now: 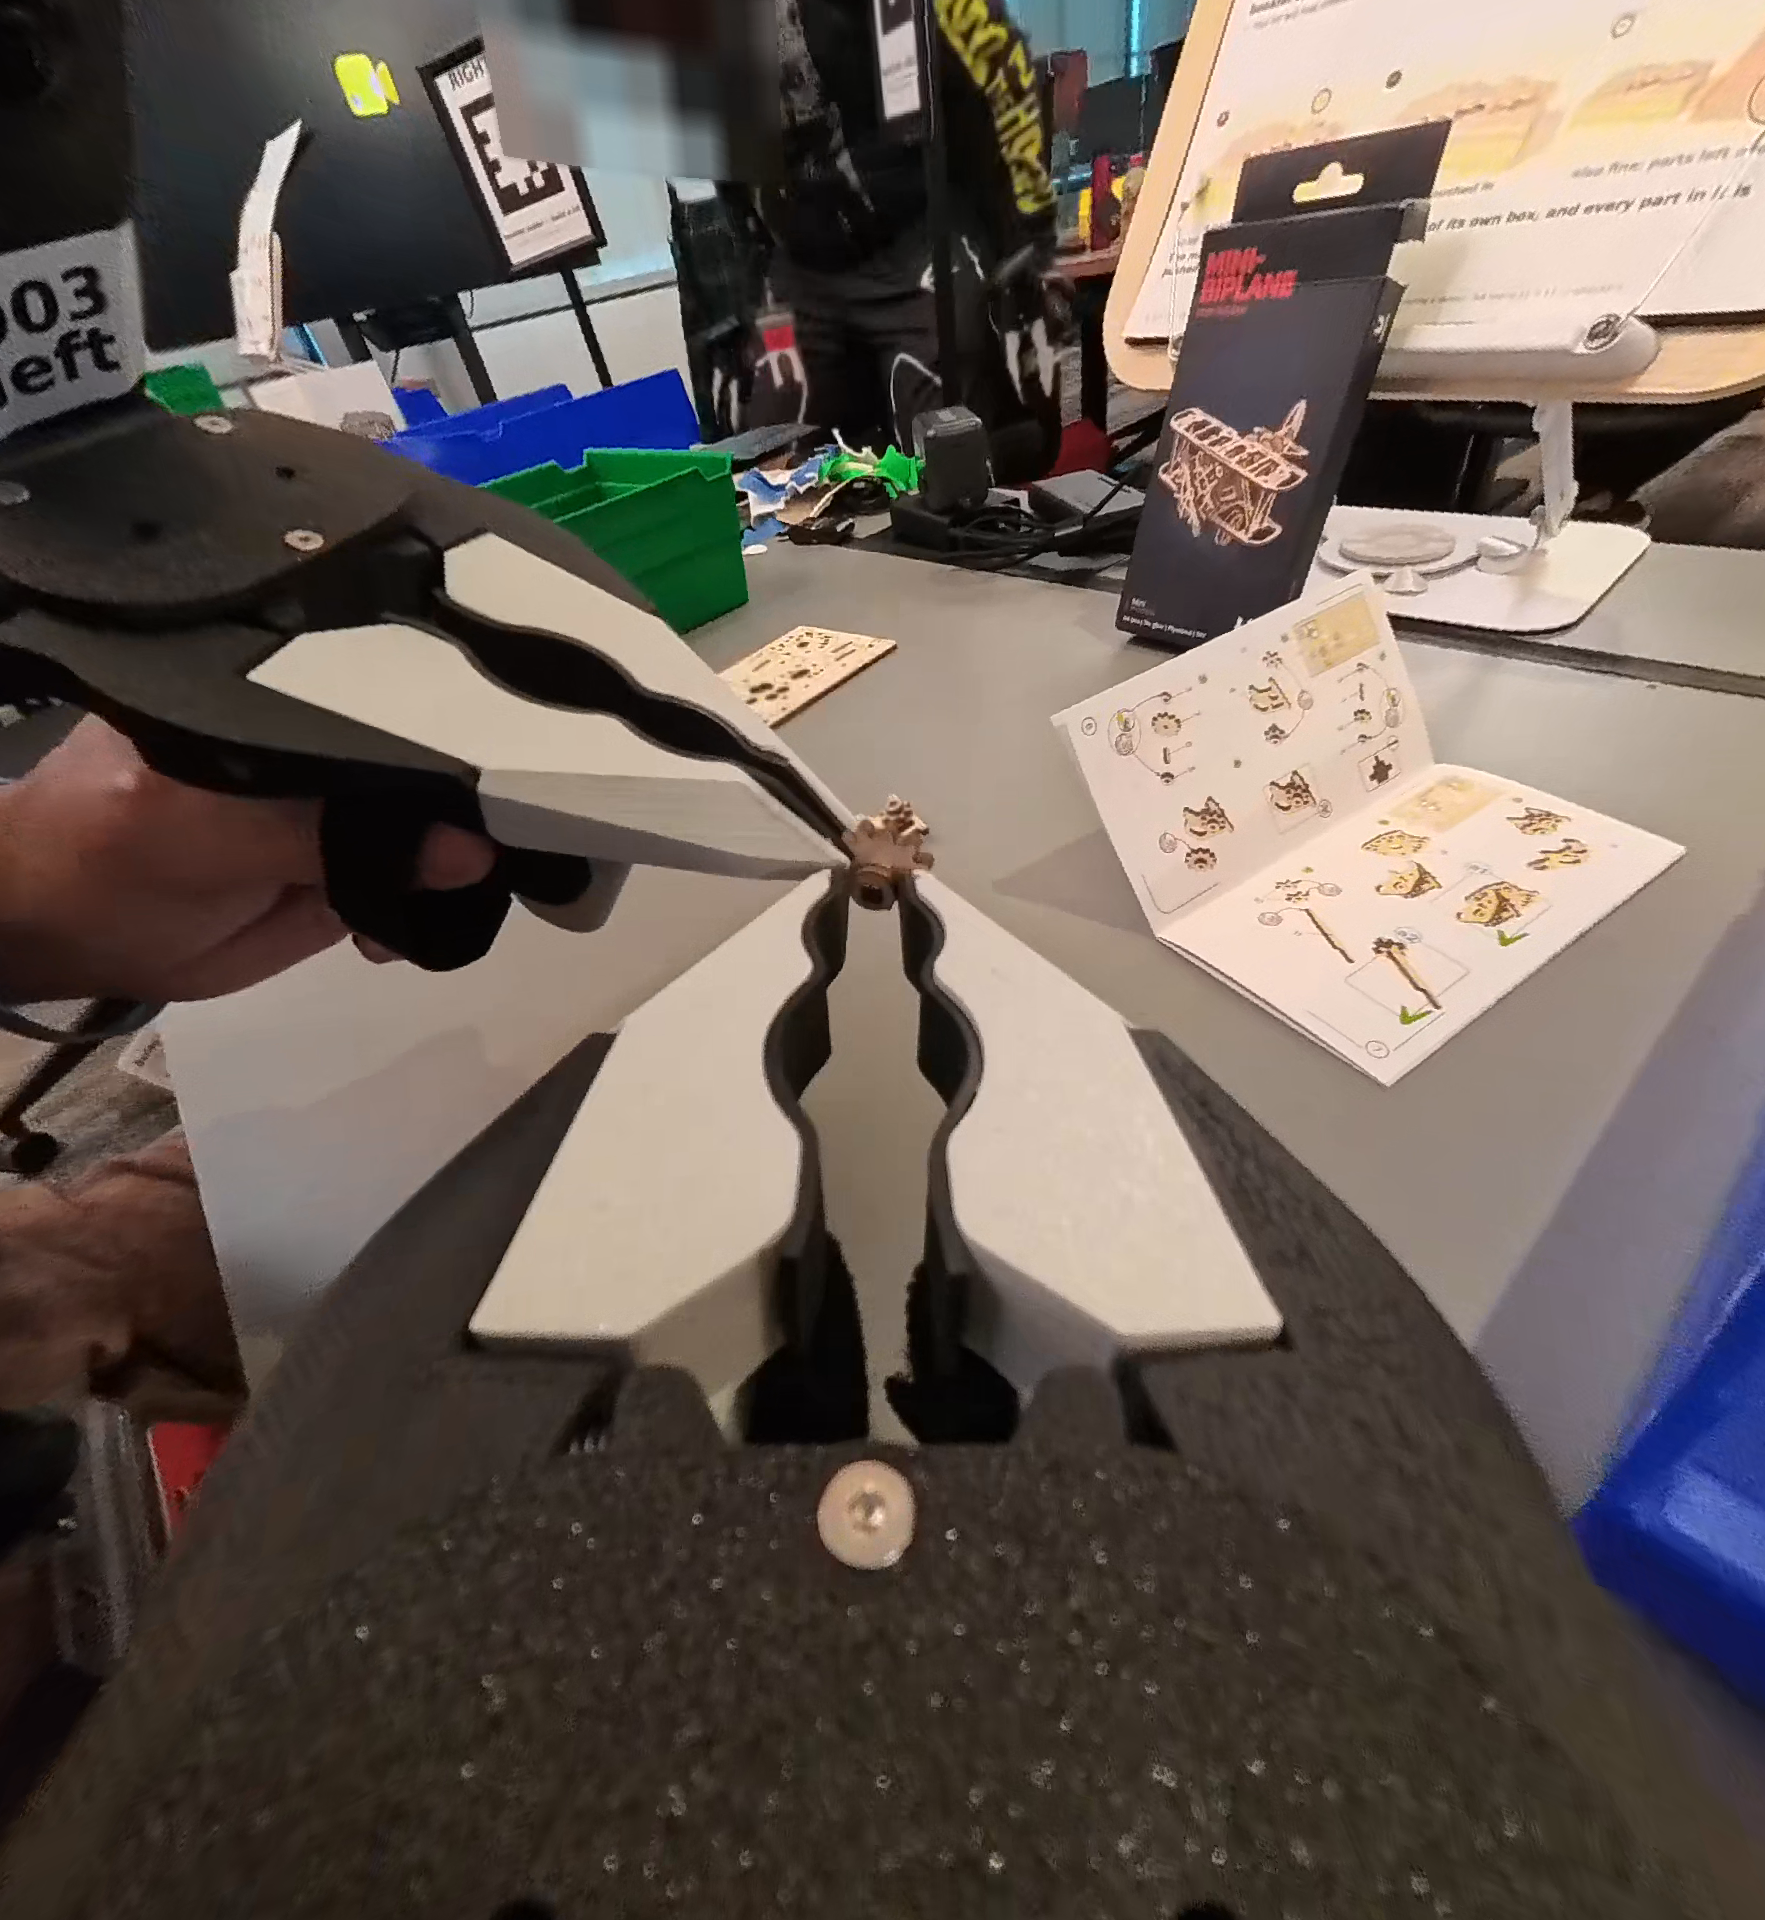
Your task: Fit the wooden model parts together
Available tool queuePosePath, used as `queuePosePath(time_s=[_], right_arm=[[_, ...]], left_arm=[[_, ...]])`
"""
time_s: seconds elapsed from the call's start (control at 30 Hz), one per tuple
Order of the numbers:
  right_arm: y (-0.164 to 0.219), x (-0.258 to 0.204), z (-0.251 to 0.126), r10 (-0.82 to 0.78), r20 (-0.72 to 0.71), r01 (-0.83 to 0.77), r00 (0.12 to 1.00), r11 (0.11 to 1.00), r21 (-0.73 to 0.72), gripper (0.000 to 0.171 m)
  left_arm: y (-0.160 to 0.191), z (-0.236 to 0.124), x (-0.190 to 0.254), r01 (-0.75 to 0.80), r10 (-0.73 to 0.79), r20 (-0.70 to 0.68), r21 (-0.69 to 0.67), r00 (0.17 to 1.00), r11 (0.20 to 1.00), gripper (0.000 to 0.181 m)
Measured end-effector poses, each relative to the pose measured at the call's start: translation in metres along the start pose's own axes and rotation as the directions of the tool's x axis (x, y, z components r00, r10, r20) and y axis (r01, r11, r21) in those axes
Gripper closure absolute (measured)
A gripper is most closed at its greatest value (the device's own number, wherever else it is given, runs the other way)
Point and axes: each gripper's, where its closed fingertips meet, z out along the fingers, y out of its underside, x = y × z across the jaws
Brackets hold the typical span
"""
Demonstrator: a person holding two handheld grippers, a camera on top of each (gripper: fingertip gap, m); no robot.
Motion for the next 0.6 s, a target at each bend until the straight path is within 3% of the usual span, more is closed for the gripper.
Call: queuePosePath(time_s=[0.47, 0.6], right_arm=[[0.001, -0.005, 0.001, 0.011, 0.043, -0.01, 0.999, 1.0, -0.023, 0.163], [0.001, -0.002, 0.001, 0.016, 0.035, -0.015, 0.999, 1.0, -0.022, 0.163]], left_arm=[[0.002, -0.006, 0.002, -0.005, 0.004, 0.036, 0.016, 0.999, 1.0, 0.18], [0.029, -0.022, -0.033, 0.027, -0.026, 0.012, -0.091, 1.0, 0.996, 0.158]])
